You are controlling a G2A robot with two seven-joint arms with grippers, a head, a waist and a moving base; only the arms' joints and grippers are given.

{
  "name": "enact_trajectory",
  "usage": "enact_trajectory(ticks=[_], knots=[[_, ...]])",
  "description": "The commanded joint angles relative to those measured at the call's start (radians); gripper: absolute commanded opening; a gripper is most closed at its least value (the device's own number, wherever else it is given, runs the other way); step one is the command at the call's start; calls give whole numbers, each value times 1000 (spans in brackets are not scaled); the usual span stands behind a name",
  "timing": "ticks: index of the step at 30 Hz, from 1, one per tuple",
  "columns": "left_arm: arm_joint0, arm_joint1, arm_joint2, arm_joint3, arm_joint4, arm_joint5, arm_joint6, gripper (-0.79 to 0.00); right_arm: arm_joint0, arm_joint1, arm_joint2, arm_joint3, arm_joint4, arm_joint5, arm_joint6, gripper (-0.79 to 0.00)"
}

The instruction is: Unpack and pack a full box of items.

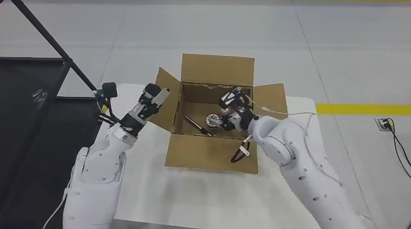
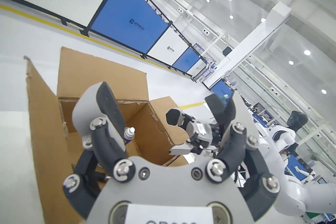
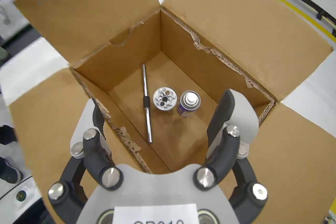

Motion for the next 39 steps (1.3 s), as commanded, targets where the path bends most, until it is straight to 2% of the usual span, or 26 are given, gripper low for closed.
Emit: enact_trajectory(ticks=[1,11,18,23,24,26,27,28,29,31,33,39], knots=[[25,5,-19,2,-31,-7,-7,0,72,-23,-62,102,21,36,30,0],[102,22,-103,-7,-202,-46,15,0,295,-132,-222,549,119,112,32,0],[105,28,-114,-2,-240,-37,5,0,361,-200,-268,770,187,120,-77,0],[105,28,-114,-2,-240,-37,5,0,388,-237,-282,871,222,113,-147,0],[105,28,-114,-2,-240,-37,5,0,393,-244,-285,886,224,110,-154,-46],[105,28,-114,-2,-240,-37,5,0,404,-256,-291,915,227,107,-163,-89],[105,28,-114,-2,-240,-37,5,0,409,-262,-294,929,226,108,-167,-172],[105,28,-114,-2,-240,-37,5,0,413,-268,-297,941,226,108,-169,-215],[105,28,-114,-2,-240,-37,5,0,417,-274,-300,953,227,109,-170,-222],[105,28,-114,-2,-240,-37,5,0,426,-284,-304,974,226,112,-169,-400],[105,28,-114,-2,-240,-37,5,0,433,-294,-307,992,228,107,-172,-431],[105,28,-114,-2,-240,-37,5,0,450,-313,-309,1042,226,88,-188,-449]])
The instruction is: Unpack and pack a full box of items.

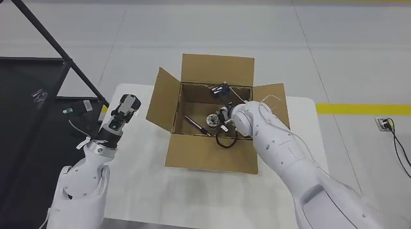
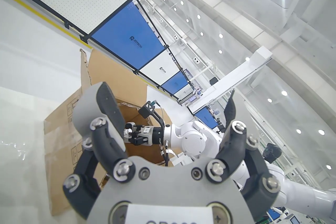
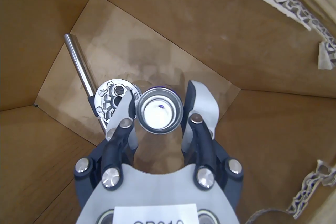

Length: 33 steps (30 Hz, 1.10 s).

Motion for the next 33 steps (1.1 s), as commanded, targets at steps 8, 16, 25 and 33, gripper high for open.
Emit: enact_trajectory(ticks=[8,16,25,33], knots=[[0,0,0,0,0,0,0,0,29,-7,14,18,-11,-36,-57,-785],[0,0,0,0,0,0,0,0,17,31,40,-118,-94,9,-54,-785],[0,0,0,0,0,0,0,0,-199,172,218,-627,-284,87,94,-785],[0,0,0,0,0,0,0,0,-637,292,588,-1319,-513,185,285,-785]])
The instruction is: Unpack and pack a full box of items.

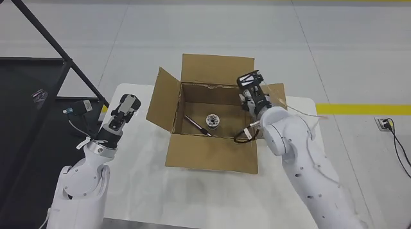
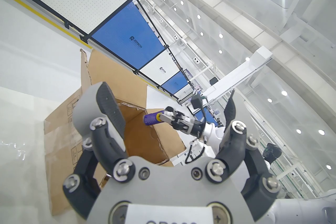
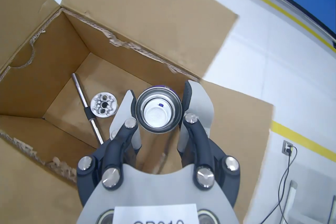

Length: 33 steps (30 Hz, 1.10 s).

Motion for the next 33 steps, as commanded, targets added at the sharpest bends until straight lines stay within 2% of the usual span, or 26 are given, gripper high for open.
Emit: enact_trajectory(ticks=[1,4,6,8,13,20,30,33], knots=[[0,0,0,0,0,0,0,0,-109,15,110,-148,-26,40,5,-785],[0,0,0,0,0,0,0,0,-203,25,212,-246,-41,100,-10,-785],[0,0,0,0,0,0,0,0,-242,29,271,-265,-59,150,-13,-785],[0,0,0,0,0,0,0,0,-258,31,300,-259,-39,152,-8,-785],[0,0,0,0,0,0,0,0,-215,34,328,-91,-29,137,47,-785],[0,0,0,0,0,0,0,0,-130,37,341,156,22,71,39,-785],[0,0,0,0,0,0,0,0,-108,39,330,280,55,32,5,-785],[0,0,0,0,0,0,0,0,-103,40,326,302,61,29,9,-665]])
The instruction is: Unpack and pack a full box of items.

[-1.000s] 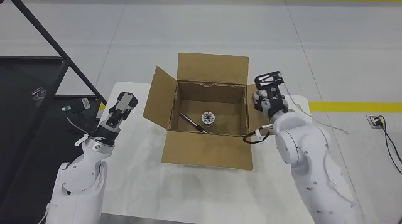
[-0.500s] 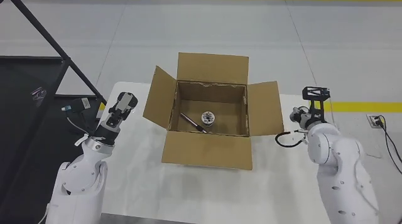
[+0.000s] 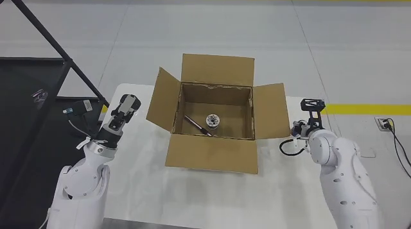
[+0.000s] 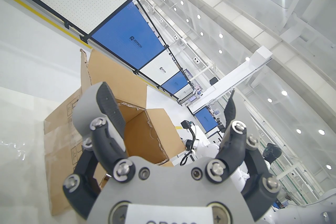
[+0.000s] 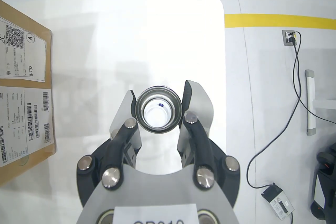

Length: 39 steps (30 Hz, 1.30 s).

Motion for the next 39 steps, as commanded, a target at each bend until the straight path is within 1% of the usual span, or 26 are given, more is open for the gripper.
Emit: enact_trajectory(ticks=[1,4,6,8,10,12,13,14,16,17,18,20,21,23,26,29,31,32,34,36,39], knots=[[0,0,0,0,0,0,0,0,5,0,-3,15,7,-2,0,-634],[0,0,0,0,0,0,0,0,9,0,-8,33,14,-2,-5,-523],[0,0,0,0,0,0,0,0,12,0,-11,43,20,-1,-8,-477],[0,0,0,0,0,0,0,0,15,0,-13,53,25,-2,-9,-440],[0,0,0,0,0,0,0,0,18,0,-16,63,29,-3,-13,-446],[0,0,0,0,0,0,0,0,19,0,-17,68,35,-1,-14,-419],[0,0,0,0,0,0,0,0,19,1,-18,69,37,0,-16,-382],[0,0,0,0,0,0,0,0,19,1,-18,70,38,0,-17,-305],[0,0,0,0,0,0,0,0,18,2,-16,69,40,2,-18,-249],[0,0,0,0,0,0,0,0,17,3,-15,66,41,1,-18,-172],[0,0,0,0,0,0,0,0,15,3,-14,61,42,3,-18,-132],[0,0,0,0,0,0,0,0,10,5,-12,49,39,8,-15,-77],[0,0,0,0,0,0,0,0,8,6,-10,40,35,14,-16,-37],[0,0,0,0,0,0,0,0,-1,7,-3,7,27,40,-24,0],[0,0,0,0,0,0,0,0,-29,9,29,-97,17,124,-54,0],[6,0,1,-7,1,6,7,0,-70,7,56,-240,-3,256,-81,0],[17,2,2,-18,2,10,13,0,-94,4,56,-331,-10,310,-104,0],[21,3,2,-21,2,9,13,0,-101,3,51,-370,-16,320,-115,0],[29,6,-2,-22,2,6,15,0,-109,0,24,-442,-7,303,-134,0],[36,8,-7,-22,-2,1,18,0,-106,-2,-20,-489,10,236,-139,0],[46,11,-14,-21,-13,-3,25,0,-56,-5,-106,-496,4,123,-110,0]])
